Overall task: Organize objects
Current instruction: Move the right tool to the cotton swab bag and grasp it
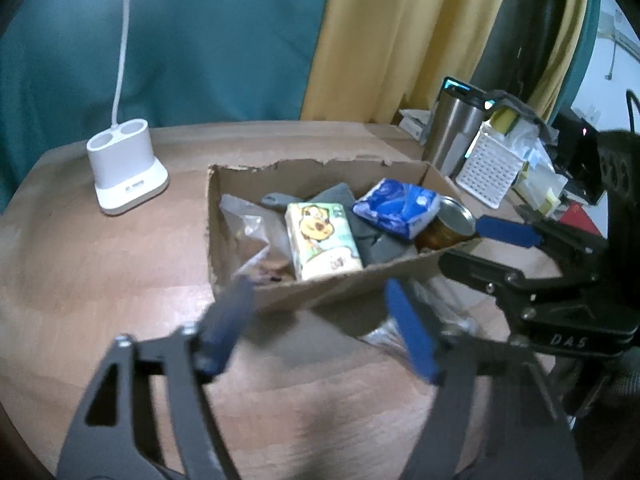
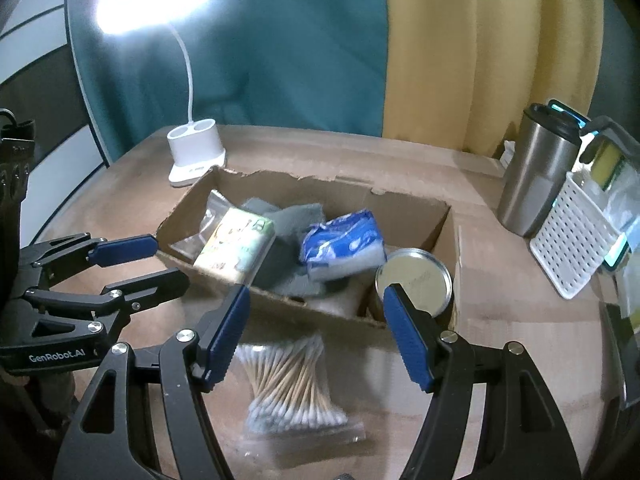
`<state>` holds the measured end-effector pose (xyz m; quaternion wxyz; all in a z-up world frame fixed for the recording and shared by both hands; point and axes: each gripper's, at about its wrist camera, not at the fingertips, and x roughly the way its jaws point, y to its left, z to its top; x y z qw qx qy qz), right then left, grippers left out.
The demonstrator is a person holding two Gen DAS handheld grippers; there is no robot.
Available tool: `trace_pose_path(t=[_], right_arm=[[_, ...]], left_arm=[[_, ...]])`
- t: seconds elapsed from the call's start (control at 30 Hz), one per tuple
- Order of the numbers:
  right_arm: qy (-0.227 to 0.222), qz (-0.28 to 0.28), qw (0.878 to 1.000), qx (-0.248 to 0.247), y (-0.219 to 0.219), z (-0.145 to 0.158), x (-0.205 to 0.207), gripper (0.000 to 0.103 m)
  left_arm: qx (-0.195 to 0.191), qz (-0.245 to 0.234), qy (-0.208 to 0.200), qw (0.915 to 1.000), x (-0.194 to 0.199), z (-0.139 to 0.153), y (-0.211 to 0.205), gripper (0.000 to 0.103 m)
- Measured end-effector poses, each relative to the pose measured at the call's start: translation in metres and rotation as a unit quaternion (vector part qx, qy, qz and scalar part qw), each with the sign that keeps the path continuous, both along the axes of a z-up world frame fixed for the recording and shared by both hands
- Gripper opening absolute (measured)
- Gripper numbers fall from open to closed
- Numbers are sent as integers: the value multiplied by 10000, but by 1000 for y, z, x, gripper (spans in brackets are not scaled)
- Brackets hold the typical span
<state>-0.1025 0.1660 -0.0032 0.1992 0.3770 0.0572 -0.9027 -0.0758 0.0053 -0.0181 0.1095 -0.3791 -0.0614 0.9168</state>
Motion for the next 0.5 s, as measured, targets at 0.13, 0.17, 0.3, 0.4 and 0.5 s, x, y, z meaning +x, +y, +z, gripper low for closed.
trace_pose_path(t=[0.13,0.17,0.3,0.4,0.5], right_arm=[[-45,-20,10000,0,4,-5,11,72],[-58,-20,10000,-2,5,-6,14,75],[-135,-6,9999,-37,8,-14,23,83],[-197,5,9998,-17,8,-21,28,83],[-242,39,9997,10,7,-27,32,83]], left_arm=[[0,27,-28,10000,11,-3,2,76],[-4,38,-38,10000,14,-4,2,76],[-4,108,-94,9999,24,-11,3,76],[-8,150,-142,9998,30,-17,2,76],[0,177,-179,9997,36,-22,2,76]])
